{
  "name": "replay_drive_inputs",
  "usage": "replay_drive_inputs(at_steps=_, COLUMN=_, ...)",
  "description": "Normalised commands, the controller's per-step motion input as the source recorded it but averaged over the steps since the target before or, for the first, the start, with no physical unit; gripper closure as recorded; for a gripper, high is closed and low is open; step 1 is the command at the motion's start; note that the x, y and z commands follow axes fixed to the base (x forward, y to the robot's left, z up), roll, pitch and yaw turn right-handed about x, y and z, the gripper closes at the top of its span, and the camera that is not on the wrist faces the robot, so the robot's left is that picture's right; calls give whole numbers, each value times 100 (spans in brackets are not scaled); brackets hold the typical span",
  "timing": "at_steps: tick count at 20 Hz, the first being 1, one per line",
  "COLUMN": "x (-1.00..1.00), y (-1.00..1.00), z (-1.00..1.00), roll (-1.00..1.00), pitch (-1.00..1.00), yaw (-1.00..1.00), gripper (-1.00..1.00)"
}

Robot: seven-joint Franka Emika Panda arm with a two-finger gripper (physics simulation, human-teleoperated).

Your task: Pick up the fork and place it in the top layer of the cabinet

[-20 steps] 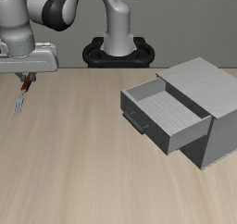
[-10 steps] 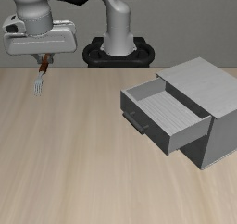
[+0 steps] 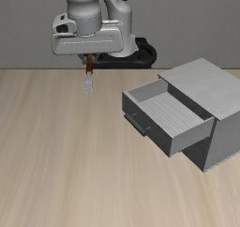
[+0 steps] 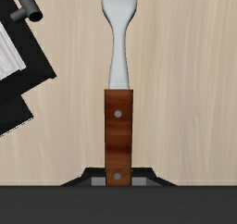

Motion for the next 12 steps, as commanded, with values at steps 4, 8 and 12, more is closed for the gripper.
replay_drive_inputs(at_steps=4, x=0, y=100, z=0, roll=0, pitch=0, yaw=0, gripper=100)
replay_drive_inputs(at_steps=8, x=0, y=100, z=0, roll=0, pitch=0, yaw=0, gripper=100)
replay_drive_inputs(at_steps=12, x=0, y=100, z=0, roll=0, pitch=0, yaw=0, gripper=100)
